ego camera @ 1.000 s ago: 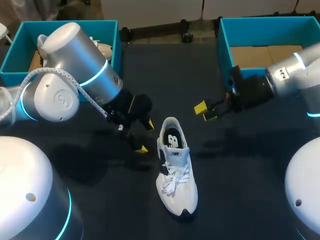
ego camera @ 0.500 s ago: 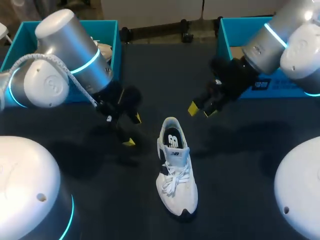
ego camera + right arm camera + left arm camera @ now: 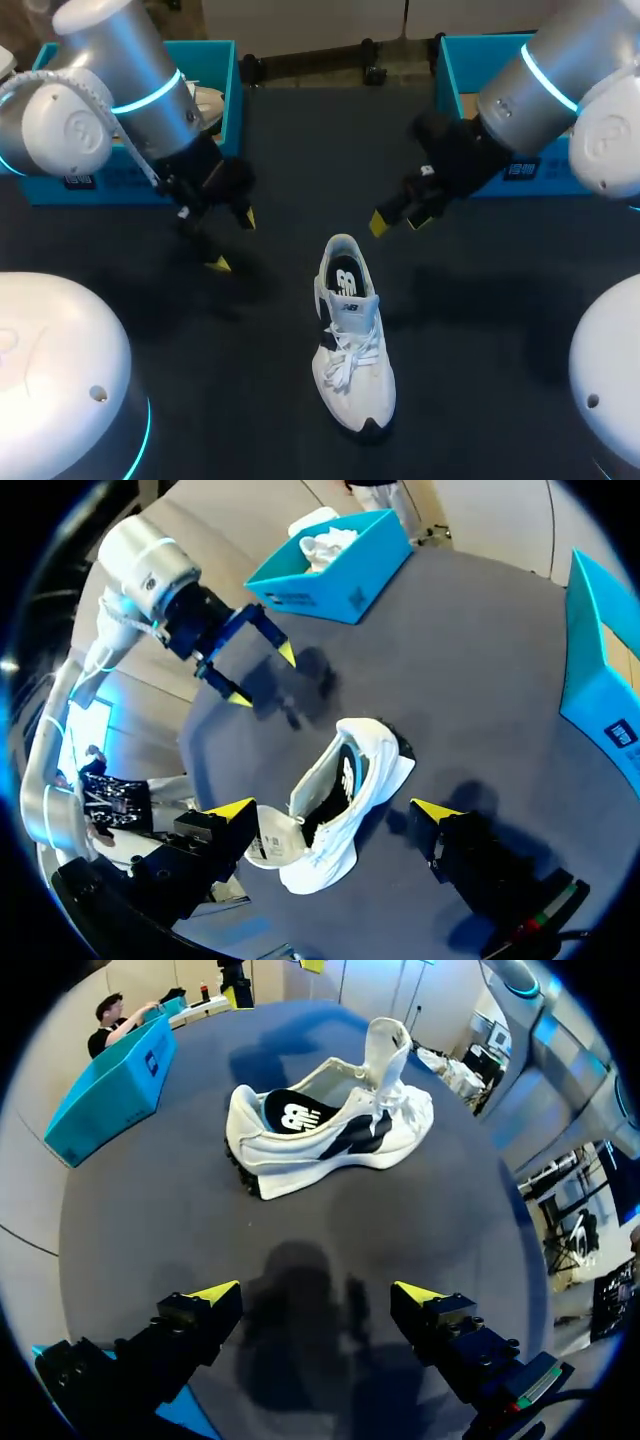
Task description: Take the shoe out of the shoebox, open the shoe tongue, remove and reinsert the insole, then place the shoe into the shoebox
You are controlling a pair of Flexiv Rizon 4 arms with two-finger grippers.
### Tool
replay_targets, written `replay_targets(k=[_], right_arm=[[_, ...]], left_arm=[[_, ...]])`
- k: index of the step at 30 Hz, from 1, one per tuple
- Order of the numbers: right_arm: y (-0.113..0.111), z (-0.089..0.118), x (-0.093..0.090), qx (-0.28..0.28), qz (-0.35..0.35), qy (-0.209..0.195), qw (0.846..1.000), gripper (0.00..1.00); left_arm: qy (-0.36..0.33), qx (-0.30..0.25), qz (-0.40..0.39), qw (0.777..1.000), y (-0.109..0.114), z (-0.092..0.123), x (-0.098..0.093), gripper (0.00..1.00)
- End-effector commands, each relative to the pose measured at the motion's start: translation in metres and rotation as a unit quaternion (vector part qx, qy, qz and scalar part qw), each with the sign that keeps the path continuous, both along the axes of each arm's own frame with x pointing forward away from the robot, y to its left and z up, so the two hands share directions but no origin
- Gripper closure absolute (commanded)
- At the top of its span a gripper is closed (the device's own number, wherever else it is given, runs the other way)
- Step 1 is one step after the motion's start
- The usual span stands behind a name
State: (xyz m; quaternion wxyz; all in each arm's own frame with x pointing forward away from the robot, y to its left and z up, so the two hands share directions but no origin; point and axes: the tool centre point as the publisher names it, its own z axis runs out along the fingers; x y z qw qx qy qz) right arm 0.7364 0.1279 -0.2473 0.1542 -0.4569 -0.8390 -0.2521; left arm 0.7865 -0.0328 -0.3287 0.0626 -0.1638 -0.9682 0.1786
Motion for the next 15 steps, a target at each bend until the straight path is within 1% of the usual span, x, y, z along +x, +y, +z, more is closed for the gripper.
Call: replay_targets(k=[1,3,6,7,8,9,12,13,14,15], right_arm=[[0.014,0.002,-0.002,-0.046,-0.012,-0.010,0.999,0.00],[0.020,0.004,-0.004,-0.049,-0.011,-0.011,0.999,0.00],[0.029,0.006,-0.008,-0.053,-0.008,-0.013,0.998,0.00],[0.031,0.006,-0.009,-0.054,-0.008,-0.013,0.998,0.07],[0.034,0.006,-0.010,-0.055,-0.008,-0.014,0.998,0.28],[0.037,0.006,-0.012,-0.055,-0.008,-0.015,0.998,0.53],[0.042,0.005,-0.017,-0.055,-0.011,-0.017,0.998,0.78],[0.045,0.004,-0.019,-0.061,-0.010,-0.008,0.998,0.94],[0.047,0.002,-0.021,-0.070,-0.019,-0.009,0.997,1.00],[0.049,0.002,-0.022,-0.072,-0.021,-0.008,0.997,1.00]], left_arm=[[-0.014,0.002,-0.014,1.000,0.024,0.019,0.002,0.00],[-0.023,0.014,-0.010,1.000,0.034,0.024,0.007,0.00],[-0.028,0.018,-0.008,0.999,0.046,0.031,0.012,0.00],[-0.031,0.021,-0.010,0.999,0.048,0.032,0.013,0.00],[-0.038,0.025,-0.016,0.999,0.054,0.035,0.013,0.00],[-0.045,0.028,-0.009,0.999,0.058,0.037,0.014,0.00],[-0.068,0.035,-0.014,0.997,0.072,0.046,0.018,0.00],[-0.075,0.033,-0.014,0.997,0.078,0.050,0.020,0.00],[-0.075,0.033,-0.014,0.997,0.078,0.050,0.020,0.00],[-0.075,0.033,-0.014,0.997,0.078,0.050,0.020,0.00]])
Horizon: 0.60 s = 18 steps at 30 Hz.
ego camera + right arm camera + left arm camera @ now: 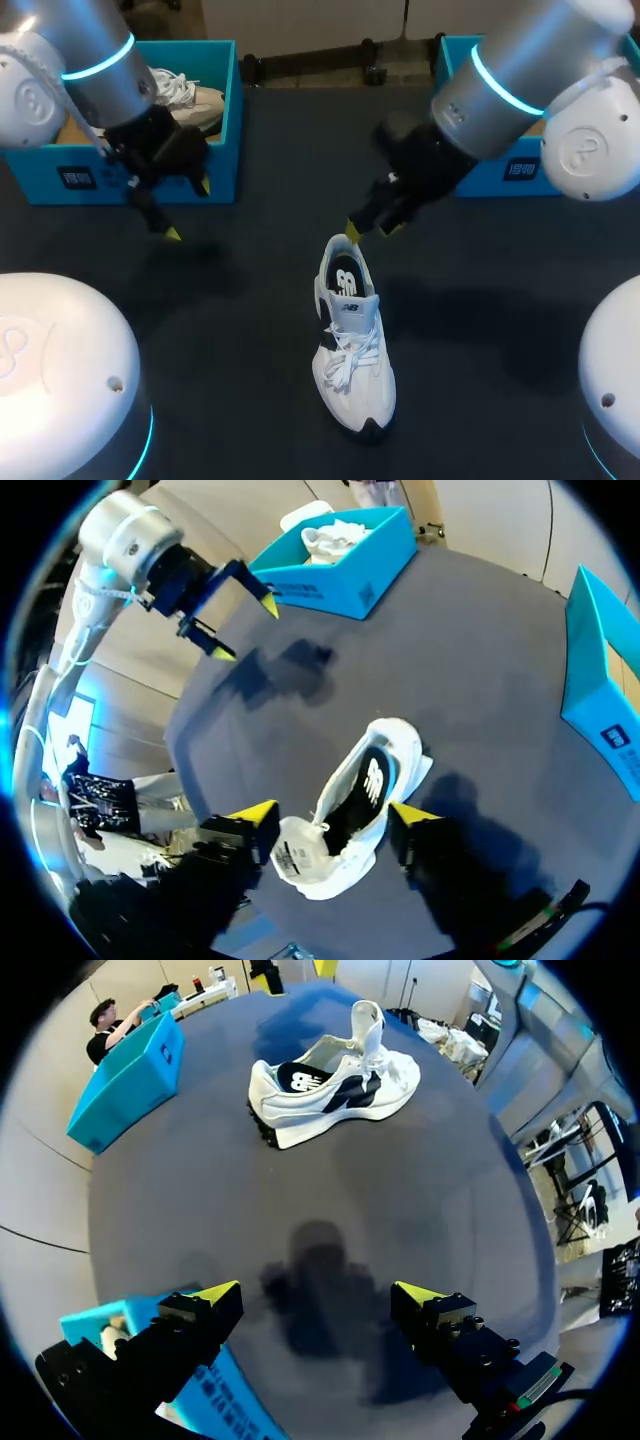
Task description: Take the shoe out of the shoebox, open the shoe tongue, remove and reinsert the insole, then place the shoe into the shoebox
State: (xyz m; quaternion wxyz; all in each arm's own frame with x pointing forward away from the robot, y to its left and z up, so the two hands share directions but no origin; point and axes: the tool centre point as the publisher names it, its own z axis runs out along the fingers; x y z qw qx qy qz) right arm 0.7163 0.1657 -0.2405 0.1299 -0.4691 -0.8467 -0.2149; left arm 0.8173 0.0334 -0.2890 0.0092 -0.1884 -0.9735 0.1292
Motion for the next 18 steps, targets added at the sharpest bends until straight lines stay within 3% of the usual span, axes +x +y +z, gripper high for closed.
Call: replay_targets(k=[1,3,14,18], right_arm=[[0.015,-0.007,-0.004,-0.037,-0.025,0.002,0.999,1.00],[0.024,-0.012,-0.007,-0.060,-0.053,0.004,0.997,1.00],[0.024,-0.012,-0.007,-0.060,-0.053,0.004,0.997,1.00],[0.037,-0.021,-0.007,-0.077,-0.105,-0.005,0.991,1.00]], left_arm=[[-0.010,-0.005,0.002,1.000,0.011,0.010,-0.011,0.00],[-0.010,-0.005,0.002,1.000,0.011,0.010,-0.011,0.00],[-0.010,-0.005,0.002,1.000,0.011,0.010,-0.011,0.00],[-0.027,0.022,-0.033,0.999,0.016,0.009,-0.001,0.00]])
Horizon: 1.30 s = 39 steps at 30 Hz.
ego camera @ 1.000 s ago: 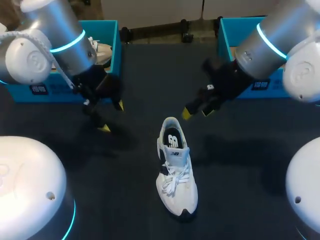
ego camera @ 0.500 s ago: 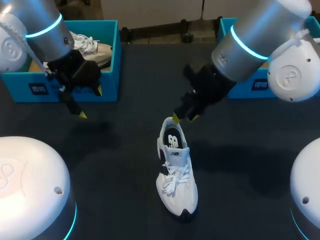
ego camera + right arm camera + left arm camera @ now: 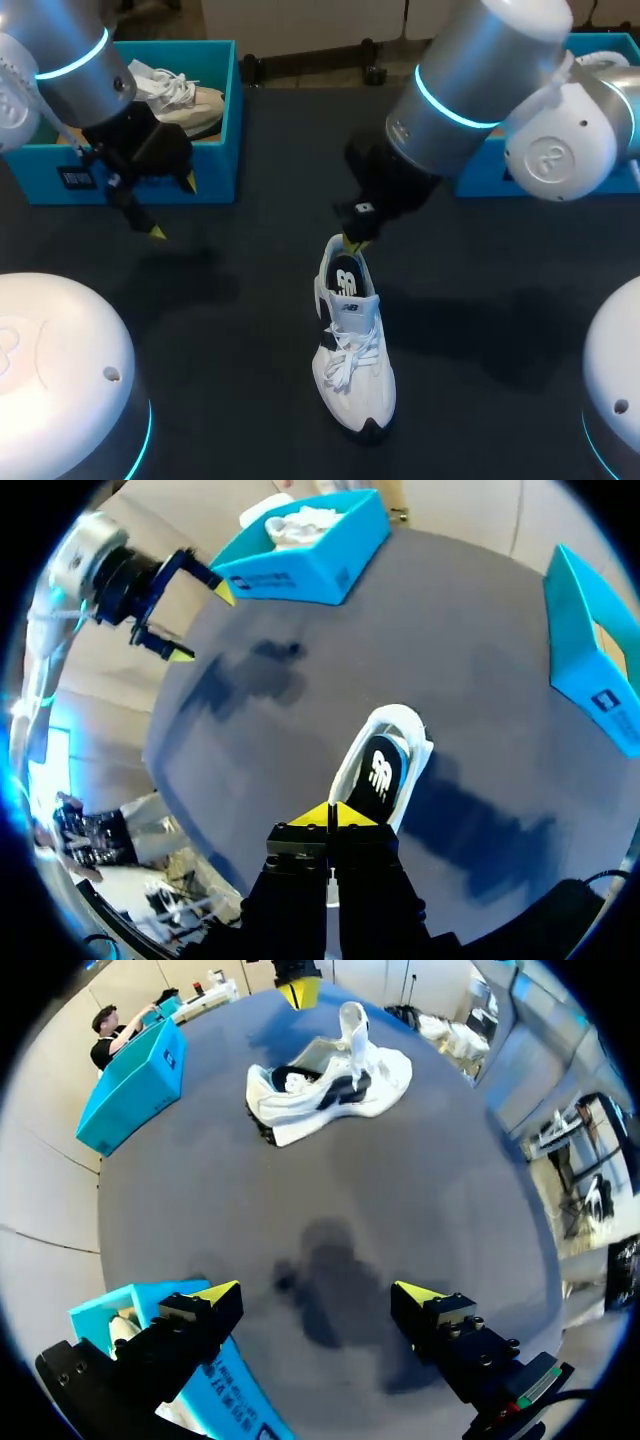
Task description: Take the shoe out of the shoebox, open the shoe tongue, remove and reinsert the insole, then place the shoe into the shoebox
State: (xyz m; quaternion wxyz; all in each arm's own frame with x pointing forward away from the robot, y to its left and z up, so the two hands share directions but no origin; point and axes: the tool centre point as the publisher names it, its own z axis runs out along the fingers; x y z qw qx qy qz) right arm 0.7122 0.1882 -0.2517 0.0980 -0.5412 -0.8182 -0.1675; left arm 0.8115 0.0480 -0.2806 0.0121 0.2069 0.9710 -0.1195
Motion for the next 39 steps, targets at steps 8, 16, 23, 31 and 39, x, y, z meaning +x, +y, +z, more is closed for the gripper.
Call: replay_targets(k=[8,16,23,31,39], right_arm=[[0.029,-0.033,-0.003,-0.044,-0.086,-0.045,0.994,1.00],[0.034,-0.053,0.005,-0.086,-0.138,-0.037,0.986,1.00],[0.034,-0.053,0.005,-0.086,-0.138,-0.037,0.986,1.00],[0.036,-0.061,0.008,-0.136,-0.130,-0.066,0.980,1.00],[0.027,-0.065,0.017,-0.167,-0.121,-0.095,0.974,1.00]], left_arm=[[0.008,0.051,-0.056,0.997,0.028,-0.003,0.028,0.00],[0.014,0.050,-0.099,0.994,0.047,0.000,0.043,0.00],[0.014,0.050,-0.099,0.994,0.047,0.000,0.043,0.00],[0.012,0.054,-0.127,0.990,0.054,0.001,0.046,0.00],[0.010,0.056,-0.153,0.987,0.055,0.001,0.046,0.00]])
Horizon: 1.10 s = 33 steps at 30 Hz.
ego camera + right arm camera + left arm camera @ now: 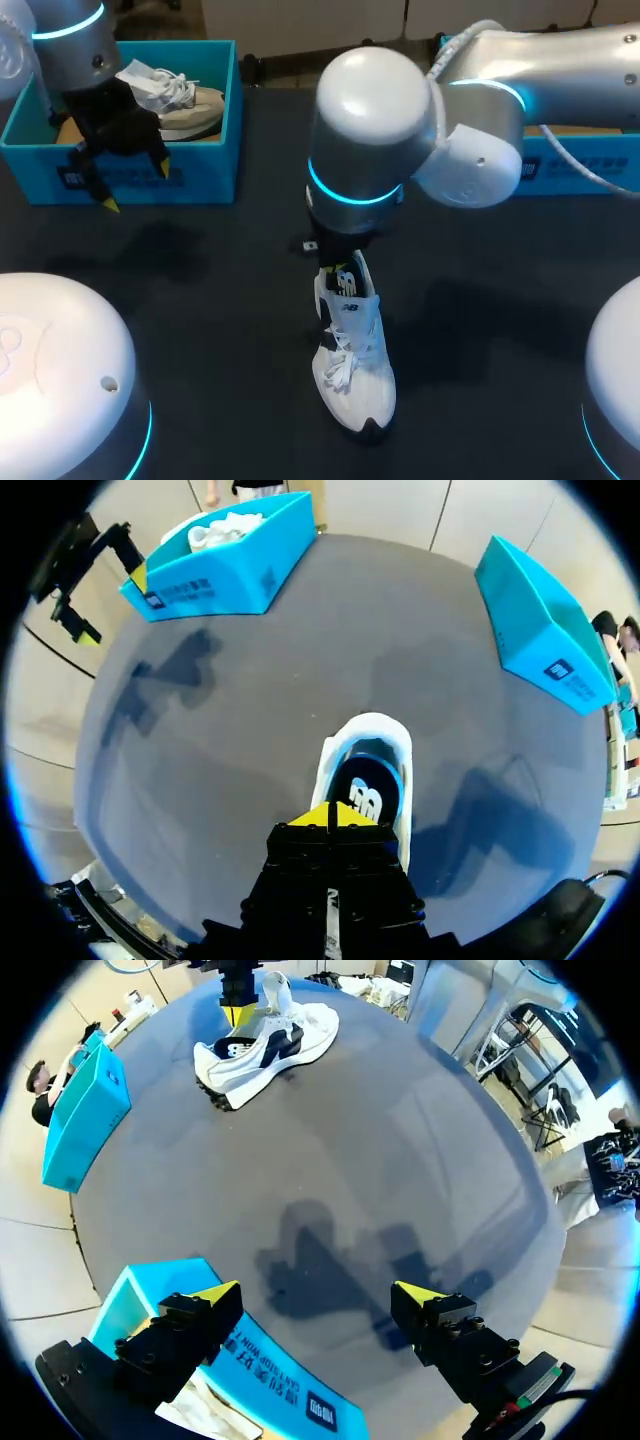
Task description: Take the shoe out of the shoebox, open the shoe tongue, remove and reinsert the insole, then place the shoe into the shoebox
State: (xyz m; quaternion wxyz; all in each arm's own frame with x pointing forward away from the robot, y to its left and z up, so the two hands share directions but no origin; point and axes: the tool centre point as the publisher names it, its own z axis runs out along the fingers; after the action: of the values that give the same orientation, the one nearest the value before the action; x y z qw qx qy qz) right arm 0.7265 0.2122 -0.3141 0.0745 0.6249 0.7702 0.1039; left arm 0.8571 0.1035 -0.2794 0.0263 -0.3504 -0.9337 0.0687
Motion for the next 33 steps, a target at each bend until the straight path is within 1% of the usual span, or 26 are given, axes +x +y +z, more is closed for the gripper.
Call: replay_targets(k=[1,7,13,17,22,25,29,33], right_arm=[[0.001,-0.004,0.004,-0.022,-0.005,-0.005,1.000,1.00],[-0.009,-0.011,0.011,-0.037,-0.013,-0.003,0.999,1.00],[-0.019,-0.028,0.022,-0.051,-0.023,0.002,0.998,1.00],[-0.021,-0.031,0.024,-0.067,-0.031,-0.001,0.997,1.00],[-0.022,-0.036,0.023,-0.106,-0.047,-0.007,0.993,1.00],[-0.021,-0.042,0.023,-0.125,-0.056,-0.012,0.990,1.00],[-0.017,-0.052,0.022,-0.147,-0.061,-0.007,0.987,1.00],[-0.018,-0.060,0.022,-0.154,-0.067,-0.006,0.986,1.00]], left_arm=[[0.001,0.002,-0.002,1.000,-0.001,0.000,0.001,0.00],[0.001,0.002,-0.002,1.000,-0.001,0.000,0.001,0.00],[0.001,0.002,-0.002,1.000,-0.001,0.000,0.001,0.00],[0.001,0.002,-0.002,1.000,-0.001,0.000,0.001,0.00],[0.001,0.002,-0.002,1.000,-0.001,0.000,0.001,0.00],[0.001,0.002,-0.002,1.000,-0.001,0.000,0.001,0.00],[0.001,0.002,-0.002,1.000,-0.001,0.000,0.001,0.00],[0.001,0.002,-0.002,1.000,-0.001,0.000,0.001,0.00]])
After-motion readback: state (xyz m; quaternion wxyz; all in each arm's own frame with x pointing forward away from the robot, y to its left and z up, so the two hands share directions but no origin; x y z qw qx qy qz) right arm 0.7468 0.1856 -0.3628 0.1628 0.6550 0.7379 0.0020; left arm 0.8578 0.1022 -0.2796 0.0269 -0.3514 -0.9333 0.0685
